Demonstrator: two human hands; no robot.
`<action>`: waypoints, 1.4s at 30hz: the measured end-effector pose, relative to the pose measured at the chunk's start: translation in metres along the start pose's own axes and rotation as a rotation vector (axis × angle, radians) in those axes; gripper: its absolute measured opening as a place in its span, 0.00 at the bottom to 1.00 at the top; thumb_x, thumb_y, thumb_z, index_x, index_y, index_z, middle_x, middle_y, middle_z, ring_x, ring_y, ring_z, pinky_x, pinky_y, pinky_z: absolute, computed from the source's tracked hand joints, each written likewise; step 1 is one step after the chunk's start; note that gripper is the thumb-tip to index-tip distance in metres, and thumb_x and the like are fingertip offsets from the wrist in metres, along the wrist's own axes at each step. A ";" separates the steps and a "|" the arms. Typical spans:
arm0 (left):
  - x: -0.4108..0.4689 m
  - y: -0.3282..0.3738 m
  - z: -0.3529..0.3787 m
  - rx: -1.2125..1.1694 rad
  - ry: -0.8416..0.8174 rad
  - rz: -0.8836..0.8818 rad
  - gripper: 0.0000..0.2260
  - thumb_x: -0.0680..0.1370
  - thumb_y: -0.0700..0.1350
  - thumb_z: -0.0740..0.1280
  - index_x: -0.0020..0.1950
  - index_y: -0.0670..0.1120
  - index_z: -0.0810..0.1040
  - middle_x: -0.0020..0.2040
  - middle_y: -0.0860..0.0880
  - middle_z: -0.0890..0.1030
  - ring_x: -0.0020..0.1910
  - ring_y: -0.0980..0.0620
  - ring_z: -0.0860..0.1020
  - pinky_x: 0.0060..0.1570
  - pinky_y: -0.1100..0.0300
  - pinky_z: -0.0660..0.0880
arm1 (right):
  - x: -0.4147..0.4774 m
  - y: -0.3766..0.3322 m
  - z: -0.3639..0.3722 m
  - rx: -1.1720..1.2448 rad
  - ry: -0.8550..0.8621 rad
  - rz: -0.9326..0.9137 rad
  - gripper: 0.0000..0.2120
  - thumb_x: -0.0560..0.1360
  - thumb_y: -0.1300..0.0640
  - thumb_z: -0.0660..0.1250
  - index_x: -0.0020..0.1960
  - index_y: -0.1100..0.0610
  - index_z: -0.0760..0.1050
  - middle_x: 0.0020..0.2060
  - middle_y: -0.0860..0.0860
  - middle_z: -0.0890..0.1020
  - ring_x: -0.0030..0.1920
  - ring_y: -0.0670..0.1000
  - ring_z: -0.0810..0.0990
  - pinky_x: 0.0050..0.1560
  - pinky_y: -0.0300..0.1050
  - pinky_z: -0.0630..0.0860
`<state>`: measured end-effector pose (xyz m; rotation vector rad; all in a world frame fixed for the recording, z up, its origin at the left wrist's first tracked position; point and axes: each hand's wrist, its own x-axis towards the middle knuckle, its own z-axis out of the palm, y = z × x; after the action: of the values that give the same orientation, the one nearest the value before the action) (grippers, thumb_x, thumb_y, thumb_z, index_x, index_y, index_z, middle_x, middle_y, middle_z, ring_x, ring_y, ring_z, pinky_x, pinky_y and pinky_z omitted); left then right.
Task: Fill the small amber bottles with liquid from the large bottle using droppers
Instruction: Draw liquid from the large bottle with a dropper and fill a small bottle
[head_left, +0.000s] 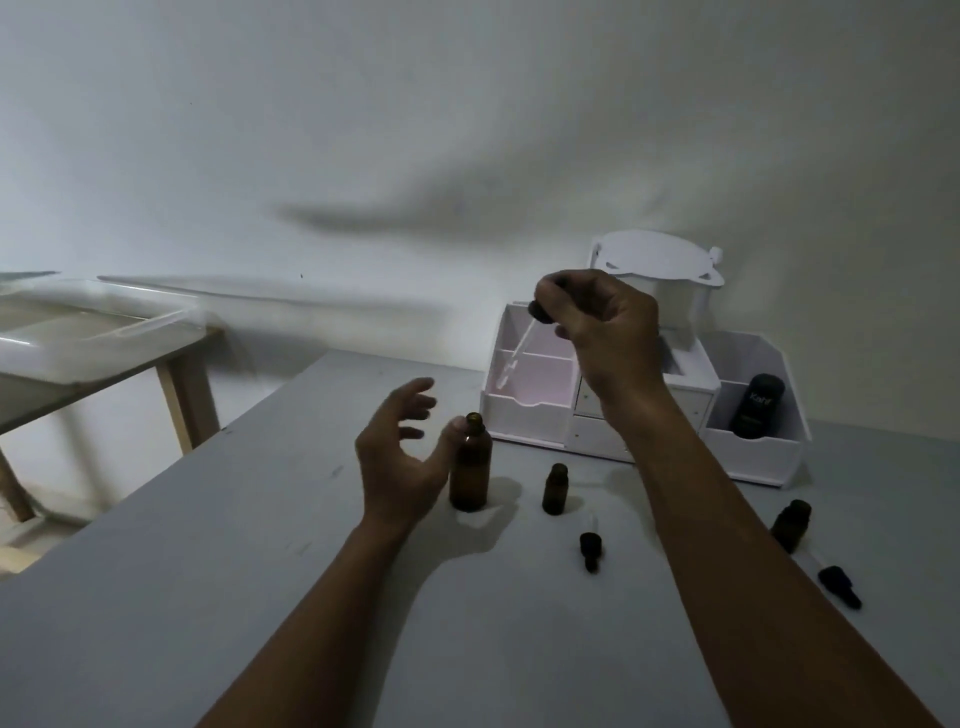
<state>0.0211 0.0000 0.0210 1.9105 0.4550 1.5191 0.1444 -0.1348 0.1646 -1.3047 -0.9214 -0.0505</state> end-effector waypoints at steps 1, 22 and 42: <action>-0.002 0.010 -0.001 0.013 0.099 0.051 0.17 0.74 0.52 0.71 0.59 0.45 0.79 0.45 0.52 0.81 0.45 0.56 0.81 0.40 0.64 0.78 | -0.001 0.000 -0.008 0.016 0.012 0.010 0.05 0.75 0.59 0.72 0.50 0.58 0.83 0.41 0.50 0.86 0.41 0.44 0.86 0.45 0.36 0.81; -0.046 0.043 0.079 -0.099 -0.506 -0.584 0.28 0.73 0.43 0.76 0.71 0.48 0.73 0.68 0.50 0.76 0.56 0.56 0.75 0.53 0.64 0.72 | -0.017 0.051 -0.067 -0.144 0.007 0.231 0.05 0.73 0.55 0.74 0.49 0.53 0.84 0.40 0.43 0.85 0.43 0.42 0.84 0.51 0.45 0.82; -0.046 0.047 0.072 -0.032 -0.557 -0.483 0.17 0.76 0.39 0.72 0.65 0.46 0.79 0.60 0.50 0.82 0.51 0.61 0.77 0.46 0.76 0.71 | -0.025 0.061 -0.054 -0.245 -0.094 0.170 0.05 0.74 0.60 0.74 0.48 0.60 0.85 0.37 0.49 0.85 0.34 0.34 0.82 0.35 0.23 0.72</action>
<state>0.0716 -0.0827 0.0105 1.9146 0.5727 0.6495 0.1888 -0.1726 0.1024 -1.6208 -0.9005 0.0319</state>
